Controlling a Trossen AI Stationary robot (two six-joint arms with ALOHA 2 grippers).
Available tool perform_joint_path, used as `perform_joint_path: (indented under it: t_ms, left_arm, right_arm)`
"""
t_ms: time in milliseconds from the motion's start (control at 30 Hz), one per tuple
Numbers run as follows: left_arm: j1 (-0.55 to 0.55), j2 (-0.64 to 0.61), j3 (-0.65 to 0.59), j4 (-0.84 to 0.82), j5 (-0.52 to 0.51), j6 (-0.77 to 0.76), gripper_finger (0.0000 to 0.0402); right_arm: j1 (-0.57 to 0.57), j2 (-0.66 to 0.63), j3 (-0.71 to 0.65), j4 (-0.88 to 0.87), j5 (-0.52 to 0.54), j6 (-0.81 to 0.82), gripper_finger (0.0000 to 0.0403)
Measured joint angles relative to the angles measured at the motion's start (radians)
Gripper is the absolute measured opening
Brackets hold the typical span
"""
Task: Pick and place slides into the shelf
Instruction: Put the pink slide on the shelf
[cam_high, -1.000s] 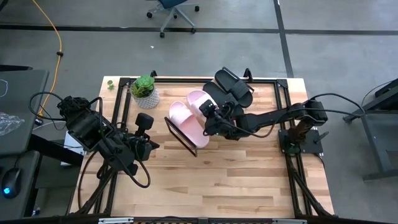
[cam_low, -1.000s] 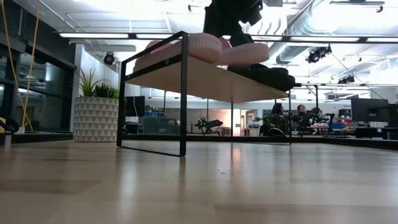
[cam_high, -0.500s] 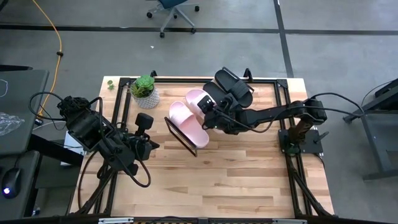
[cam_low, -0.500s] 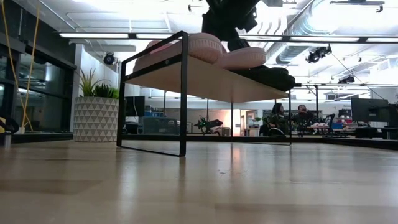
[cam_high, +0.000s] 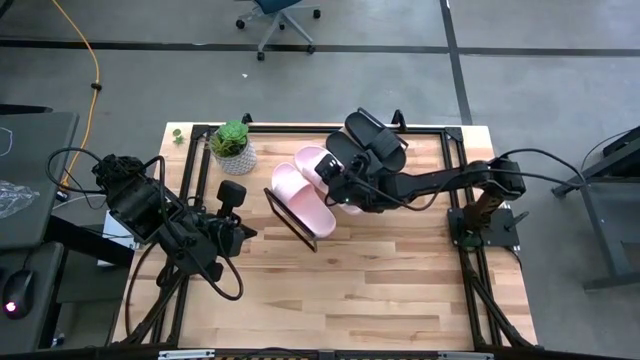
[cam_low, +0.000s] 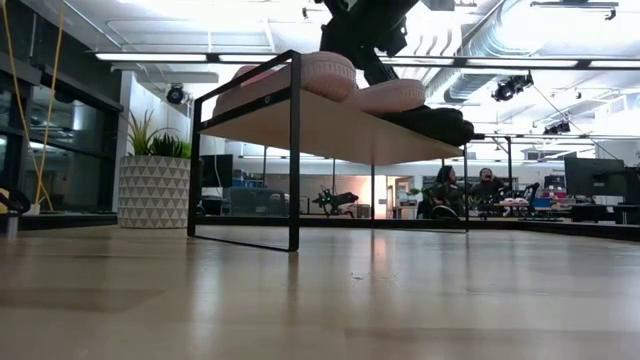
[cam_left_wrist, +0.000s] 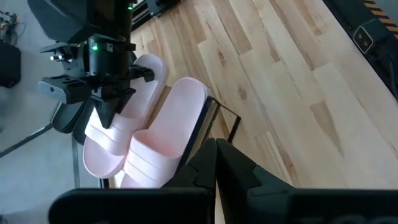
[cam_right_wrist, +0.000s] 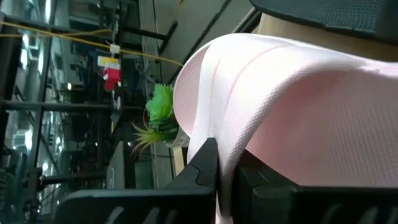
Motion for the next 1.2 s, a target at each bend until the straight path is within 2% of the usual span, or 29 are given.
perform_joint_path:
  t_ms: [200,500,667,1200]
  left_arm:
    - [0.000,0.000,0.000,0.000,0.000,0.000,0.0001]
    - [0.000,0.000,0.000,0.000,0.000,-0.001,0.0001]
    - [0.000,0.000,0.000,0.000,-0.002,-0.001,0.0001]
    - [0.000,0.000,0.000,0.000,-0.007,0.006,0.0001]
  right_arm:
    - [-0.025,-0.001,0.000,0.024,-0.059,-0.053,0.0010]
    - [-0.025,-0.001,0.000,0.047,-0.084,-0.065,0.0082]
    - [-0.025,-0.001,0.000,0.044,-0.087,-0.070,0.0106]
    - [-0.010,-0.001,0.000,-0.015,-0.137,-0.063,0.0110]
